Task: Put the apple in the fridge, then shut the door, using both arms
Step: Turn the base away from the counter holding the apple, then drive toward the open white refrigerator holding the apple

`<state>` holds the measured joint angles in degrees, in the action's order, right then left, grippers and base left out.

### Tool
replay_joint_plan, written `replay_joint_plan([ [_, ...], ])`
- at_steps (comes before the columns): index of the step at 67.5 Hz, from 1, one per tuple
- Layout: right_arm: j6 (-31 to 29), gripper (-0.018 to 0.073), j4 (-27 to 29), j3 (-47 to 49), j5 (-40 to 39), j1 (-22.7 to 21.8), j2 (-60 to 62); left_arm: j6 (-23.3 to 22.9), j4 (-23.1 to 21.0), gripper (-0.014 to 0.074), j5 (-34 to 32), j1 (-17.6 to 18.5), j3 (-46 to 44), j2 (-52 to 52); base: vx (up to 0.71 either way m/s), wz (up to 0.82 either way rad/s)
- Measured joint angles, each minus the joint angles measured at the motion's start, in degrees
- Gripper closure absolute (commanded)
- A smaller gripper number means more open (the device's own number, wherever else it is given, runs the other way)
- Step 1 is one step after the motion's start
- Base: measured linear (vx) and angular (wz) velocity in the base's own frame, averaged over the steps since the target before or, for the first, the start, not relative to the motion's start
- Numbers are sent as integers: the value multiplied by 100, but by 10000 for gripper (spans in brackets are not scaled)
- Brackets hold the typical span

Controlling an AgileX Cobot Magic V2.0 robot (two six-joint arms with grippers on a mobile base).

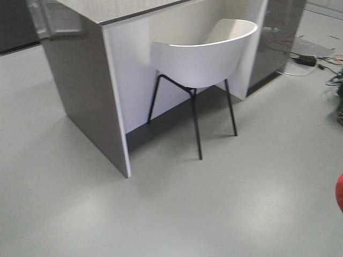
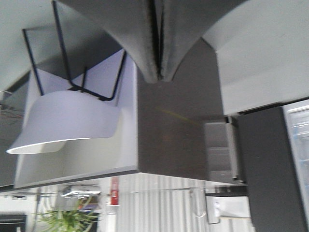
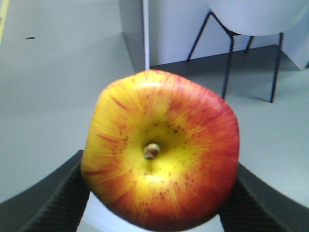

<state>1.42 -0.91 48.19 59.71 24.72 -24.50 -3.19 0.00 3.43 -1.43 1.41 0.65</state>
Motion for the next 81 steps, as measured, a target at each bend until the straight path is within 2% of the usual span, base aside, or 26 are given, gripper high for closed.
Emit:
replay_joint_plan([
  [81, -2, 199, 0, 0, 11, 0, 0, 0, 0, 603, 0, 0, 0, 0, -1, 38],
])
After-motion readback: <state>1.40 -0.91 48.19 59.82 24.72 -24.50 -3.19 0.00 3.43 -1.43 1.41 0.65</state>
